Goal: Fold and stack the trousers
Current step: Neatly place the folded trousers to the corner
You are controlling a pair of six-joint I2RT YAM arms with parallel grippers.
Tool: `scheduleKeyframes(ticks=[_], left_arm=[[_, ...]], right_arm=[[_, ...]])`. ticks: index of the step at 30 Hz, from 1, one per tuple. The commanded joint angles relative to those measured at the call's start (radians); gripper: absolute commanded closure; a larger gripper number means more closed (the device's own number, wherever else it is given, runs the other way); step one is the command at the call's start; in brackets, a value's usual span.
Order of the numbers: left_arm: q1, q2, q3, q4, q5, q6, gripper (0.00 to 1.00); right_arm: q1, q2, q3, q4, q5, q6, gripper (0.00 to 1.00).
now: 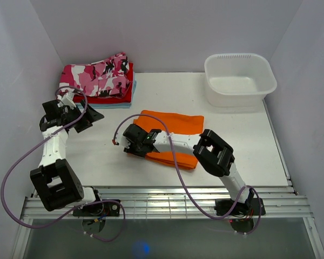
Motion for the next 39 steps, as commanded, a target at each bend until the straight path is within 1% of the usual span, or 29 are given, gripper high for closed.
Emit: scheduleKeyframes(ticks=[1, 2, 3, 4, 5, 7, 8, 9, 11, 12, 14, 15, 21, 25, 26, 28, 29, 30, 32, 33, 35, 36, 38, 39], left_arm=[[0.000, -0.043, -0.052, 0.032, -0.009, -0.036, 0.02], [0.000, -0.042, -0.063, 0.036, -0.008, -0.037, 0.02], [0.000, -0.039, -0.071, 0.041, -0.009, -0.042, 0.02], [0.000, -0.036, -0.079, 0.046, -0.011, -0.048, 0.02], [0.000, -0.034, -0.102, 0.050, -0.013, -0.057, 0.02], [0.000, -0.033, -0.122, 0.058, -0.016, -0.068, 0.02], [0.000, -0.028, -0.152, 0.062, -0.010, -0.076, 0.02], [0.000, -0.025, -0.168, 0.072, -0.002, -0.092, 0.02], [-0.001, -0.014, -0.203, 0.084, 0.033, -0.115, 0.02], [-0.004, 0.007, -0.235, 0.095, 0.044, -0.128, 0.02], [-0.020, 0.035, -0.260, 0.105, 0.069, -0.160, 0.02], [-0.029, 0.062, -0.272, 0.118, 0.073, -0.166, 0.02], [-0.105, 0.116, -0.280, 0.202, 0.063, -0.226, 0.02], [-0.158, 0.132, -0.283, 0.251, 0.058, -0.263, 0.02], [-0.171, 0.129, -0.290, 0.259, 0.046, -0.272, 0.02], [-0.205, 0.125, -0.300, 0.285, 0.027, -0.293, 0.02], [-0.216, 0.128, -0.304, 0.291, 0.027, -0.299, 0.02], [-0.218, 0.132, -0.304, 0.300, 0.027, -0.312, 0.02], [-0.218, 0.138, -0.297, 0.305, 0.023, -0.313, 0.02], [-0.218, 0.138, -0.295, 0.303, 0.021, -0.309, 0.02], [-0.218, 0.133, -0.293, 0.303, 0.021, -0.303, 0.02], [-0.216, 0.127, -0.295, 0.305, 0.023, -0.303, 0.02], [-0.218, 0.121, -0.301, 0.305, 0.027, -0.295, 0.02], [-0.218, 0.115, -0.304, 0.303, 0.026, -0.295, 0.02]], right_arm=[[-0.010, 0.059, -0.063, 0.047, 0.092, -0.014, 0.61], [-0.015, 0.064, -0.079, 0.059, 0.092, -0.019, 0.69], [-0.018, 0.074, -0.091, 0.070, 0.084, -0.020, 0.89], [-0.022, 0.078, -0.102, 0.070, 0.070, -0.019, 0.92], [-0.033, 0.067, -0.108, 0.071, 0.052, -0.019, 0.92], [-0.051, 0.033, -0.125, 0.085, -0.049, -0.009, 0.92], [-0.082, 0.010, -0.136, 0.090, -0.094, 0.013, 0.92], [-0.100, -0.034, -0.137, 0.094, -0.197, 0.030, 0.92], [-0.160, -0.071, -0.121, 0.096, -0.288, 0.079, 0.92], [-0.180, -0.099, -0.116, 0.096, -0.382, 0.096, 0.92], [-0.231, -0.119, -0.113, 0.102, -0.453, 0.118, 0.92], [-0.243, -0.135, -0.119, 0.105, -0.514, 0.127, 0.92], [-0.292, -0.149, -0.154, 0.128, -0.635, 0.145, 0.92], [-0.320, -0.139, -0.162, 0.145, -0.718, 0.204, 0.92], [-0.320, -0.137, -0.162, 0.148, -0.705, 0.205, 0.92], [-0.317, -0.127, -0.160, 0.160, -0.581, 0.219, 0.92], [-0.309, -0.119, -0.133, 0.147, -0.539, 0.224, 0.89], [-0.303, -0.099, -0.113, 0.130, -0.475, 0.221, 0.78], [-0.280, -0.093, -0.088, 0.104, -0.410, 0.233, 0.71], [-0.269, -0.094, -0.090, 0.101, -0.366, 0.233, 0.64], [-0.220, -0.103, -0.094, 0.093, -0.286, 0.227, 0.58], [-0.203, -0.111, -0.097, 0.085, -0.224, 0.209, 0.49], [-0.164, -0.126, -0.104, 0.081, -0.179, 0.201, 0.37], [-0.156, -0.146, -0.116, 0.087, -0.147, 0.198, 0.25]])
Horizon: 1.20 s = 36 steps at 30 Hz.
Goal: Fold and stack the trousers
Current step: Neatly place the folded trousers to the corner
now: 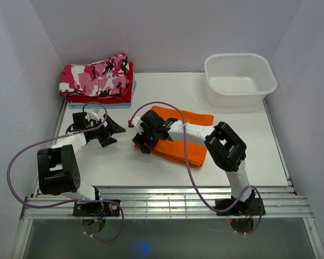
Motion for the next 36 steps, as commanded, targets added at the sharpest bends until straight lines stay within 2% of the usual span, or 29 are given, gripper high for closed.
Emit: scheduleKeyframes(ticks=[1, 2, 3, 8, 10, 15, 22, 23, 25, 26, 28, 36], left_arm=[[0.001, -0.033, -0.011, 0.019, -0.002, 0.004, 0.02], [0.001, -0.036, -0.011, 0.018, -0.006, 0.005, 0.02], [0.001, -0.046, -0.012, 0.021, -0.008, 0.005, 0.02], [0.001, -0.069, -0.026, 0.031, -0.017, -0.001, 0.02], [0.001, -0.075, -0.029, 0.033, -0.023, -0.002, 0.02], [0.009, -0.084, -0.025, 0.036, -0.035, 0.005, 0.02], [0.029, -0.067, -0.008, 0.019, -0.034, 0.011, 0.02], [0.029, -0.067, -0.009, 0.021, -0.035, 0.011, 0.02], [0.027, -0.066, -0.019, 0.024, -0.038, 0.001, 0.02], [0.027, -0.064, -0.022, 0.027, -0.045, -0.002, 0.02], [0.027, -0.056, -0.031, 0.028, -0.052, -0.018, 0.02], [-0.002, -0.009, -0.045, 0.057, -0.042, -0.036, 0.02]], right_arm=[[0.054, -0.058, 0.013, -0.001, 0.165, -0.013, 0.24], [0.065, -0.066, 0.013, 0.004, 0.185, -0.013, 0.20], [0.068, -0.067, 0.029, -0.002, 0.232, -0.012, 0.20], [0.071, -0.040, 0.056, -0.008, 0.280, -0.015, 0.19], [0.073, -0.018, 0.070, -0.014, 0.295, -0.030, 0.14], [0.076, 0.065, 0.043, 0.024, 0.313, -0.085, 0.16], [0.078, 0.129, -0.010, 0.010, 0.168, -0.121, 0.38], [0.078, 0.144, -0.014, 0.004, 0.164, -0.128, 0.49], [0.076, 0.163, -0.016, -0.002, 0.165, -0.144, 0.62], [0.076, 0.175, -0.016, -0.004, 0.156, -0.148, 0.76], [0.068, 0.178, -0.029, -0.007, 0.095, -0.162, 0.92], [0.004, 0.059, -0.092, 0.055, -0.233, -0.139, 0.92]])
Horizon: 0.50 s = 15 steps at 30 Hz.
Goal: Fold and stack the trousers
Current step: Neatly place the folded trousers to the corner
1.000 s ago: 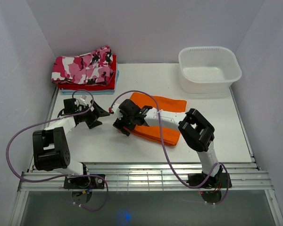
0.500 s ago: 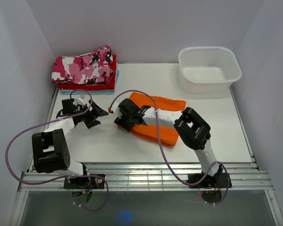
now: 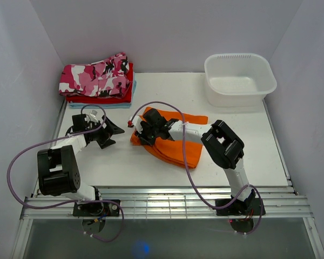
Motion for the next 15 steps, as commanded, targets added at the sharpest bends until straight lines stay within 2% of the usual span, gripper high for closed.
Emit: scheduleKeyframes(ticks=[1, 8, 15], left_arm=[[-0.032, 0.019, -0.011, 0.036, 0.005, -0.024, 0.02], [-0.130, 0.099, 0.009, 0.095, 0.021, -0.084, 0.02], [-0.213, 0.201, -0.020, 0.115, 0.077, -0.159, 0.02]], right_arm=[[-0.008, -0.020, -0.087, -0.102, -0.239, 0.033, 0.92], [-0.008, -0.069, -0.106, -0.099, -0.309, 0.003, 0.92], [-0.007, -0.054, -0.060, -0.079, -0.239, 0.034, 0.92]])
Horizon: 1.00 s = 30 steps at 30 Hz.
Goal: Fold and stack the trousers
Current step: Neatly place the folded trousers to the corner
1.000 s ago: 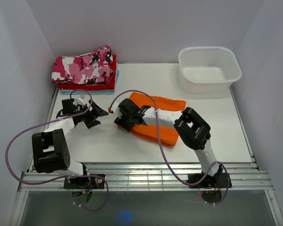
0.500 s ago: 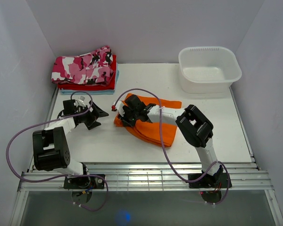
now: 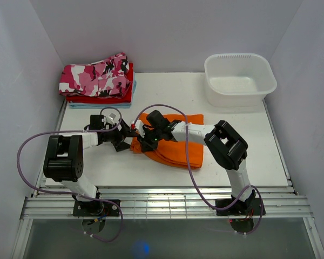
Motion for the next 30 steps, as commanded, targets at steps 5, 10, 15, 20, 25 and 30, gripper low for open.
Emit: scheduleKeyframes(ticks=[5, 10, 15, 20, 25, 30], left_arm=[[-0.045, 0.075, -0.004, 0.009, 0.051, -0.076, 0.02], [-0.049, 0.102, 0.007, 0.001, 0.064, -0.117, 0.02], [-0.053, 0.125, 0.007, 0.035, 0.083, -0.194, 0.11], [-0.050, 0.156, 0.039, 0.023, 0.081, -0.189, 0.31], [-0.047, 0.182, 0.044, 0.048, 0.080, -0.202, 0.36], [-0.047, 0.188, 0.048, 0.055, 0.069, -0.185, 0.37]], right_arm=[[0.014, 0.031, 0.073, -0.022, 0.086, 0.103, 0.92], [0.015, 0.046, 0.111, 0.033, 0.101, 0.172, 0.92], [0.021, 0.062, 0.145, 0.042, 0.141, 0.242, 0.91], [0.026, 0.033, 0.174, -0.022, 0.121, 0.268, 0.42], [-0.029, -0.142, 0.084, -0.145, 0.062, 0.232, 0.37], [-0.200, -0.322, -0.038, -0.298, -0.027, 0.250, 0.27]])
